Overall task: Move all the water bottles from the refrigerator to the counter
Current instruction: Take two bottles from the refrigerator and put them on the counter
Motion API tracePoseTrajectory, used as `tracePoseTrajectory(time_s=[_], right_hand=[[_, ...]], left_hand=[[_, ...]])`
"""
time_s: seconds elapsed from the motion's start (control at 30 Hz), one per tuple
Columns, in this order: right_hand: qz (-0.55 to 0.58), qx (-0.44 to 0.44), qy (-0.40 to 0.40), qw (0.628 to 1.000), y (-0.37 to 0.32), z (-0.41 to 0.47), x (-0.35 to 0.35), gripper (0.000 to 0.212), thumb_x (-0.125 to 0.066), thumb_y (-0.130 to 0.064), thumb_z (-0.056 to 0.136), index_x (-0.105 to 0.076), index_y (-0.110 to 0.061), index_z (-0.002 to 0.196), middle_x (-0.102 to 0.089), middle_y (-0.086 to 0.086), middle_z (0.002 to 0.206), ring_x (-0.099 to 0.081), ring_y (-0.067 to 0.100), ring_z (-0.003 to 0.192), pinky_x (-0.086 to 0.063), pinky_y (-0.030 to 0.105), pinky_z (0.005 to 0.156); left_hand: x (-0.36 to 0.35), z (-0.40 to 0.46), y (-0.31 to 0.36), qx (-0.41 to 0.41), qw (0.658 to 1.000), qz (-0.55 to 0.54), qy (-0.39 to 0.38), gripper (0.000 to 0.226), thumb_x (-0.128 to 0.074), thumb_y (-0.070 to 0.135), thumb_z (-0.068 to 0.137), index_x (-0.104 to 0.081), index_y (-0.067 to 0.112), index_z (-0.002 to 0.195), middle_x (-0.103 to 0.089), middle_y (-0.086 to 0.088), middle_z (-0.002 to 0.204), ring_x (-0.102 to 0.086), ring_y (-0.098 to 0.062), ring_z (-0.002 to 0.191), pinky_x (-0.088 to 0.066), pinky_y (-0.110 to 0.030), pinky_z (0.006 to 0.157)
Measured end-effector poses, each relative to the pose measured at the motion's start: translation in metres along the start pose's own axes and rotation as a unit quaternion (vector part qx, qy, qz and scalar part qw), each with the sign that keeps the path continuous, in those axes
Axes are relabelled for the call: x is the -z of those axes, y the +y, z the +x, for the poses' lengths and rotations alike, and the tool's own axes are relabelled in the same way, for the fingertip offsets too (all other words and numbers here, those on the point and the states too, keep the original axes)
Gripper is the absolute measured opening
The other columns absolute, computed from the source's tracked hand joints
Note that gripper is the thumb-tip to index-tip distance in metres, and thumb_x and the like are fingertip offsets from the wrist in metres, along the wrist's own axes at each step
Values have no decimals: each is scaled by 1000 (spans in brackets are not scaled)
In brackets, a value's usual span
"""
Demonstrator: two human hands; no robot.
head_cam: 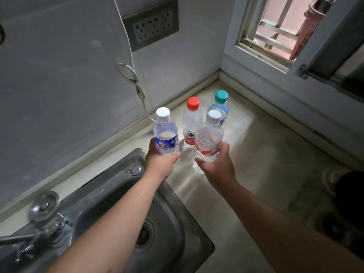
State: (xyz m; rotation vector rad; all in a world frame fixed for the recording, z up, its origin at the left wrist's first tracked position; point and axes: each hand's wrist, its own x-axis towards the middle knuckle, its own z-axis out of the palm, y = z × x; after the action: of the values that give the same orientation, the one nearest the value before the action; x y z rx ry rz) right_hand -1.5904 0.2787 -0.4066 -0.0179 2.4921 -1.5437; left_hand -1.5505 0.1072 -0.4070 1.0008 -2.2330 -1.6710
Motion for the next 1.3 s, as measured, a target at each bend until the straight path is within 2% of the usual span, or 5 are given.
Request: tracePoseTrajectory(time_s=[0.4,0.7,0.87,1.03,1.3], right_hand=[[0,9,-3,1000,6,17,-10,62,-82,-29,70,-38,-33,114,-60,-14,101,-59,8,87,-40,13,66],[-37,37,-13,999,13,9,-12,68,-84,-29,68,-39,-26,120,-54,-12,102,-51,7,86,-35,17,69],[-24,21,-59,998,8,2,-2,69,-84,-23,68,-37,-33,118,-56,-13,106,-56,8,93,-39,23,75],[-68,-19,-34,997,4,-21,14,75,-81,-30,72,-39,-19,133,-51,-4,119,-53,16,107,-44,30,86],[-84,25,-22,996,-44,-80,27,59,-76,-37,77,-48,-21,126,-55,-2,125,-54,14,105,-46,31,87]], left_hand=[[-12,13,-14,19,1000,-2,-11,59,-80,37,53,-50,42,104,-67,16,100,-65,-8,94,-50,-25,78],[-8,8,-14,19,999,16,-34,72,-82,36,54,-45,36,116,-66,11,108,-65,-16,101,-55,-40,89],[9,-7,-9,36,996,34,-80,78,-77,3,76,-33,23,137,-53,2,131,-56,-2,102,-46,-9,70],[36,-28,7,33,995,44,-79,90,-84,14,74,-30,18,146,-46,-9,141,-49,-23,126,-46,-41,101],[97,-78,42,-51,991,64,-106,72,-79,12,80,-41,16,141,-49,-9,139,-51,-20,120,-42,-31,99]])
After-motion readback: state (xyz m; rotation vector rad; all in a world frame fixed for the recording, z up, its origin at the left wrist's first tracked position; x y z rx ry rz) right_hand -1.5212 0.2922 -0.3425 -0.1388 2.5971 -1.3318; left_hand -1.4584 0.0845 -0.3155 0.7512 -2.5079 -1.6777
